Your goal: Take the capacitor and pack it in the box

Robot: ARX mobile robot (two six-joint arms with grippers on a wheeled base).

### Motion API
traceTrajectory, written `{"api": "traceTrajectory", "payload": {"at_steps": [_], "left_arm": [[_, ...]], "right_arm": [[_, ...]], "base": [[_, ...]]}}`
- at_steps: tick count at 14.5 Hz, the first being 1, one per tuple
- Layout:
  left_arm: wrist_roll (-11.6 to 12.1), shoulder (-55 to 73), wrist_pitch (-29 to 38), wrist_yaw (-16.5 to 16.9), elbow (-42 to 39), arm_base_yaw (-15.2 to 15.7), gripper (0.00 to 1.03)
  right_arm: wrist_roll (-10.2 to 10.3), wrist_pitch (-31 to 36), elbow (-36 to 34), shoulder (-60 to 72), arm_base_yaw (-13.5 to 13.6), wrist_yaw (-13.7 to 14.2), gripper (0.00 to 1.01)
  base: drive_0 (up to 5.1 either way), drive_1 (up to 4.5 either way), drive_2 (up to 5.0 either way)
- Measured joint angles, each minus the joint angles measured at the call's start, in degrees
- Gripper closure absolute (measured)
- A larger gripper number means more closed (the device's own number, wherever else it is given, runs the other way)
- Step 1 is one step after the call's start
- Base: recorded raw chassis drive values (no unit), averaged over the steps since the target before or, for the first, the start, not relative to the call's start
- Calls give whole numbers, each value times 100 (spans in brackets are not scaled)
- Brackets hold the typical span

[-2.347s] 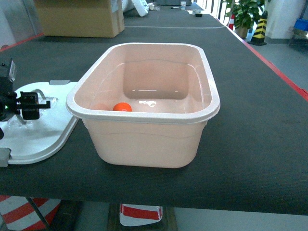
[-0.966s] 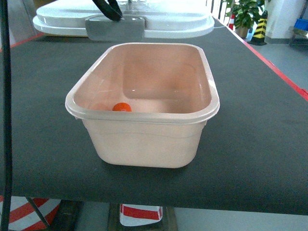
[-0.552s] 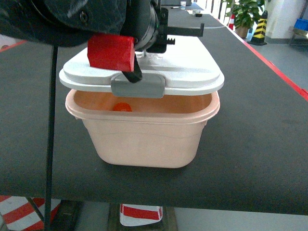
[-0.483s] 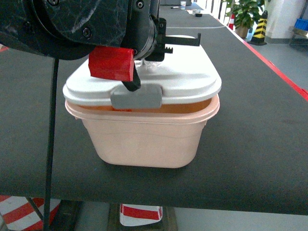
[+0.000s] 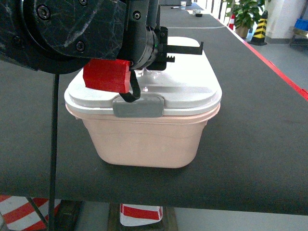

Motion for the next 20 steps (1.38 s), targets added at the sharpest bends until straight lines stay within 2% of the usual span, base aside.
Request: {"api": "traceTrajectory", "payload": {"at_steps": [4,5,8,9,13,16,17,18,20], "left_arm": [[13,-546,570,109,-321,57,53],[46,-811,951,0,-417,98,38],[361,-1453,2041,-157,-1091,306,3],[841,-2245,2535,-621,-2249,614,5],[1215,-2791,3185,-942,-3156,739,5],[1191,-2693,2806,-988,-3259,721,5],[1141,-2734,2680,-892,-3259,728,6],[1010,-2988,2203,-269,-3377,885,15],[741,-3661,2190,568,-4157,1279,36]], "right_arm": [[0,0,0,0,0,0,3],[0,0,0,0,0,0,3],[0,0,0,0,0,0,3],[0,0,0,0,0,0,3],[0,0,0,0,0,0,3],[0,0,0,0,0,2,3],[0,0,0,0,0,0,3],[0,2,0,0,0,-4,3],[0,-2,0,0,0,2,3]], "base": [[0,0,0],[0,0,0],[0,0,0],[0,0,0],[0,0,0],[0,0,0],[0,0,0],[0,0,0],[0,0,0]]}}
